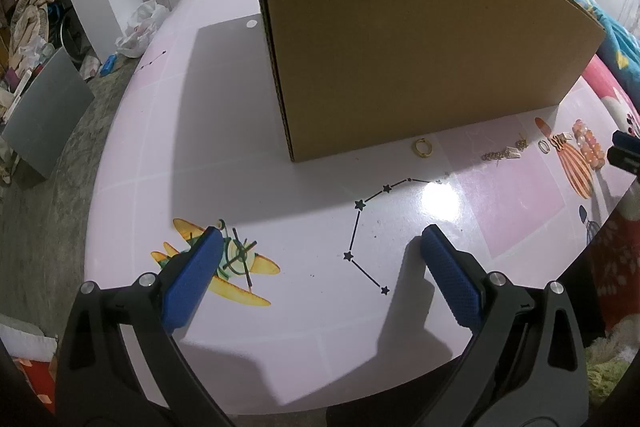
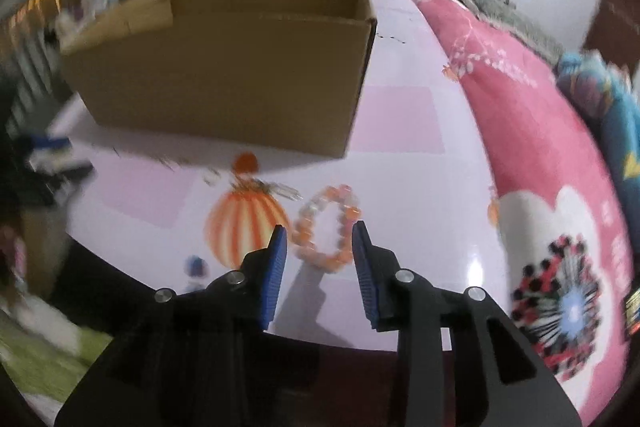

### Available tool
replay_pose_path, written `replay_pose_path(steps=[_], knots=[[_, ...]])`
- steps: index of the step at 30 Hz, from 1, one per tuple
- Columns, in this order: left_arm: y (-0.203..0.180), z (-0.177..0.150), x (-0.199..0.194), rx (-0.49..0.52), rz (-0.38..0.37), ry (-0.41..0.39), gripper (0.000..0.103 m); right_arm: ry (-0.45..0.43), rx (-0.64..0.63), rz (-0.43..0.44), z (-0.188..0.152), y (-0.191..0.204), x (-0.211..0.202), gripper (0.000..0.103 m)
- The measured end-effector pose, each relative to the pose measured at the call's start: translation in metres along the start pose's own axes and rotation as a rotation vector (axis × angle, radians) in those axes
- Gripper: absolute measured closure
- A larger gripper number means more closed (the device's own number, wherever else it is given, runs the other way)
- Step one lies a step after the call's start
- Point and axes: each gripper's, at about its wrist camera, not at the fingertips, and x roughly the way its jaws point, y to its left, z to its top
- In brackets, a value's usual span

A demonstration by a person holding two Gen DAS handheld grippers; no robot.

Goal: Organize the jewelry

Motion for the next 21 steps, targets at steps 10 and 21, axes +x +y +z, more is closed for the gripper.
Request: replay_pose_path(steps=[10,21], knots=[[0.0,-0.001,0.0,0.001,-0.001,-0.004,0.007,0.036,0.125,0.209,-0.011,0.024,0.014,0.056],[-0.001,-0.003,-0.002,0.0,0.003,-0.01,0.007,0.073,0.137,0.243,-0.02,0.048,0.022,0.038]])
